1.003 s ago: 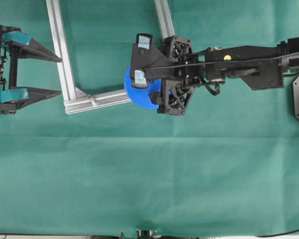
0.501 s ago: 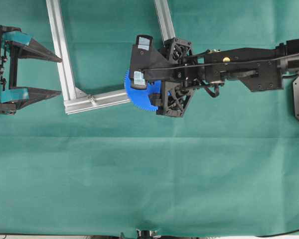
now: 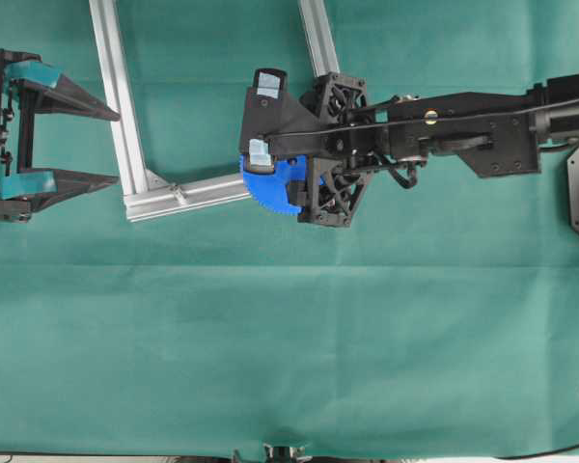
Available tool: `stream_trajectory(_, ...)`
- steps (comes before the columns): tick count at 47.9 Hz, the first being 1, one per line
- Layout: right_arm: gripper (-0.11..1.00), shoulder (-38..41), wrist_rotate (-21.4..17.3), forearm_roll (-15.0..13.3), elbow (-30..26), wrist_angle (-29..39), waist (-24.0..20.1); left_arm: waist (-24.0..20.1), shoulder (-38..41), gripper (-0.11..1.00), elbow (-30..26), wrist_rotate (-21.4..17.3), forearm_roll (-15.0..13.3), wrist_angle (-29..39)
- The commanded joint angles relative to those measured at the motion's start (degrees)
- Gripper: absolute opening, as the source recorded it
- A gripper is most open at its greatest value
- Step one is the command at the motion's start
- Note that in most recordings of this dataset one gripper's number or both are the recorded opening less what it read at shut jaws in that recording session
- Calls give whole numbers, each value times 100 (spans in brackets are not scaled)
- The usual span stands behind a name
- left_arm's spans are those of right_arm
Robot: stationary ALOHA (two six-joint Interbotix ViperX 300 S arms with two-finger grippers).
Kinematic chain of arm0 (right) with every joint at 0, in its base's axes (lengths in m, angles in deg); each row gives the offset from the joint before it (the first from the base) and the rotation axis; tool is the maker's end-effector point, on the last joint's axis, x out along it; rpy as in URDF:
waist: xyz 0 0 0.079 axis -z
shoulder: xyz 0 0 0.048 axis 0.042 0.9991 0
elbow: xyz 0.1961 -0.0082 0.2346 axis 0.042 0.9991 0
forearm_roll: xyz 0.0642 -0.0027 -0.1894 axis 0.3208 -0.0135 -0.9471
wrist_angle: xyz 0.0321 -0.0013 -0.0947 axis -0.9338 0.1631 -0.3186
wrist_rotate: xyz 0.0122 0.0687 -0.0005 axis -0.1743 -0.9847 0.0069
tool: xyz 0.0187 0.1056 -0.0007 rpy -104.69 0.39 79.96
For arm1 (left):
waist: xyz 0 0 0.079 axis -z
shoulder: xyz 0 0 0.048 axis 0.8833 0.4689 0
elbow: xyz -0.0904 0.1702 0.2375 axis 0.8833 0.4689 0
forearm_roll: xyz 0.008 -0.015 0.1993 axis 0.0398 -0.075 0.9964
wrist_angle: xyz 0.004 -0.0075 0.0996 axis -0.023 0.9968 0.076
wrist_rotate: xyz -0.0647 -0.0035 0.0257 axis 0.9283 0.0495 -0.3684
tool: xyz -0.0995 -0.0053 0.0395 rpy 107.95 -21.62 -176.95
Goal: Find the location of the shaft and insert the gear.
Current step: 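Adjust the gear position to center its bore above the shaft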
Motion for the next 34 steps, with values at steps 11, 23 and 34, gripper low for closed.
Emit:
stream_trajectory(11,69,62,-35,9,79,-70,0,0,18,97,-132,9,-18,-44)
stream_trajectory(23,69,88,-53,9,334,-387,35,9,35,97,-141,18,-18,-44)
stream_trajectory(34,69,88,-70,35,519,-527,88,9,53,97,-141,26,-35,-44)
